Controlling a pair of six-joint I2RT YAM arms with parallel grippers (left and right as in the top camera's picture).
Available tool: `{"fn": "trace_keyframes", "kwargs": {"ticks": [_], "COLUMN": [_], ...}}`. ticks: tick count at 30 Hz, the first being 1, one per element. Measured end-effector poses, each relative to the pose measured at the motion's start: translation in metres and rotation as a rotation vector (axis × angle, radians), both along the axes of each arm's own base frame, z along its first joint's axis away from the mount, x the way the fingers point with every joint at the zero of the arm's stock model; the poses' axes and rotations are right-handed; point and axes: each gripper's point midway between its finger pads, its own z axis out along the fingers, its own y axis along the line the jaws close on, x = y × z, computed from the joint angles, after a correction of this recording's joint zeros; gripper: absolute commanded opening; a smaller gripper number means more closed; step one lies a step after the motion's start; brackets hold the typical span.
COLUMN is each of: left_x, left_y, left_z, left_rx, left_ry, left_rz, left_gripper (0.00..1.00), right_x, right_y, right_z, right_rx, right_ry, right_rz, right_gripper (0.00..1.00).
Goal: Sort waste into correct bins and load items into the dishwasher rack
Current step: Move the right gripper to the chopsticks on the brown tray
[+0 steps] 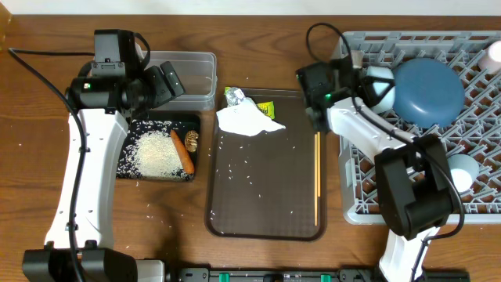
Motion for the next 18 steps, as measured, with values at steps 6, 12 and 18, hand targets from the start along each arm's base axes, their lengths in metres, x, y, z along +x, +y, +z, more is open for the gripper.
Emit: {"fn": "trace_keyframes", "kwargs": {"ticks": [6, 12, 18], "left_x": [0.0, 0.0, 0.0], "left_y": [0.0, 0.0, 0.0], "left_z": [0.0, 0.0, 0.0], "left_rx": [0.0, 0.0, 0.0], "left_ry": [0.0, 0.0, 0.0], "left_rz": [0.0, 0.0, 0.0], "left_gripper": [0.98, 0.98, 0.98], "right_x": [0.004, 0.003, -0.004], "right_y": [0.03, 0.047, 0.099], "right_z": [-0.007, -0.007, 0.012], "right_rx": [0.054, 0.194, 0.624], "right_ry": [0.08, 0.137, 0.14], "right_rz": [0.105, 0.203, 0.433], "right_gripper": [0.99, 0.99, 0.92]}}
